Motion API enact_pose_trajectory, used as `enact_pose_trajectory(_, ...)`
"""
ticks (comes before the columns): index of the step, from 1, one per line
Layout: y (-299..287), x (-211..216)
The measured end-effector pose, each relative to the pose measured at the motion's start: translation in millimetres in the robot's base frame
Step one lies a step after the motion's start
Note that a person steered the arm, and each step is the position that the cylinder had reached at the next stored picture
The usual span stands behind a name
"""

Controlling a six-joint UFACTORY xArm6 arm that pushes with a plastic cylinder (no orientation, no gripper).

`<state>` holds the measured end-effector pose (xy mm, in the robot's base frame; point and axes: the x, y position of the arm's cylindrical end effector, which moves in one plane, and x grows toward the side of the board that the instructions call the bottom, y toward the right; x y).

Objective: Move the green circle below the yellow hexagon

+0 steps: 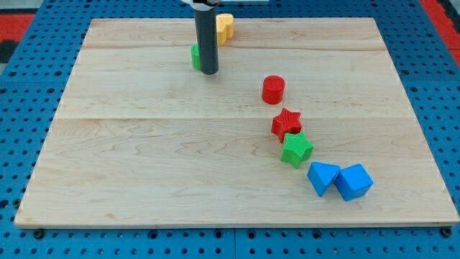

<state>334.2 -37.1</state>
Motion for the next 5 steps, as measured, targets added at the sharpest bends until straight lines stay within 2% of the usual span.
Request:
enact_pose_trajectory(1, -7, 0)
enact_pose_trajectory(3, -61, 10)
enact_pose_trajectory(4, -44, 4)
enact_pose_trajectory(5, -5, -25)
